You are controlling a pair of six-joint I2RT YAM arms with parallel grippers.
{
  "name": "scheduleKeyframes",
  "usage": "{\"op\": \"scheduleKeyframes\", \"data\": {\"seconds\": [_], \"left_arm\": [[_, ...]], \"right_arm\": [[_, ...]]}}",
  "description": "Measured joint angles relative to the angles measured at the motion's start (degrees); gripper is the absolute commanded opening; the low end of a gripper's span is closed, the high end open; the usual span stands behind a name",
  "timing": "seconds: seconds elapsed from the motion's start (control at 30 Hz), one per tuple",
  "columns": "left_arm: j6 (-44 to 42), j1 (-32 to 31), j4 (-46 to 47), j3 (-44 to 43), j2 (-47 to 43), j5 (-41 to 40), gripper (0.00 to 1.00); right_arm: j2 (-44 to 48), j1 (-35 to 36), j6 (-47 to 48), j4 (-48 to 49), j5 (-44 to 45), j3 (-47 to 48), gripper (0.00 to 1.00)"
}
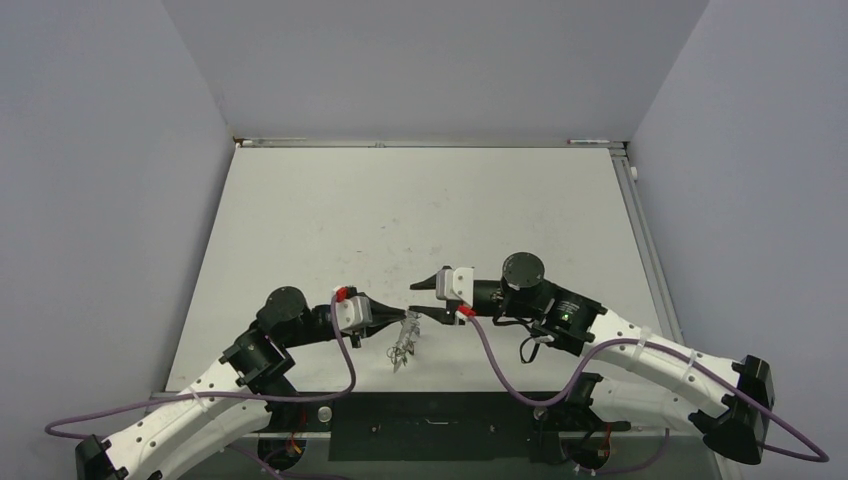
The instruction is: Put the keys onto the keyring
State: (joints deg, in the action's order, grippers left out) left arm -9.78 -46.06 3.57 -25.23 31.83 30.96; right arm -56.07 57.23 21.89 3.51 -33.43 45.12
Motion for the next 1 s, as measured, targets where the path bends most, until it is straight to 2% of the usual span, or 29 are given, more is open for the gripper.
{"op": "scheduleKeyframes", "data": {"seconds": [0.47,1.0], "left_arm": [[-1.3,0.0,-2.3,-0.3,0.7,-3.3,0.0],[-1.4,0.0,-2.3,-0.3,1.0,-3.5,0.0]], "right_arm": [[-4.9,4.0,1.7,-11.7,6.4,4.9,0.35],[-7.8,4.1,2.8,-13.2,9.4,5.5,0.24]]}}
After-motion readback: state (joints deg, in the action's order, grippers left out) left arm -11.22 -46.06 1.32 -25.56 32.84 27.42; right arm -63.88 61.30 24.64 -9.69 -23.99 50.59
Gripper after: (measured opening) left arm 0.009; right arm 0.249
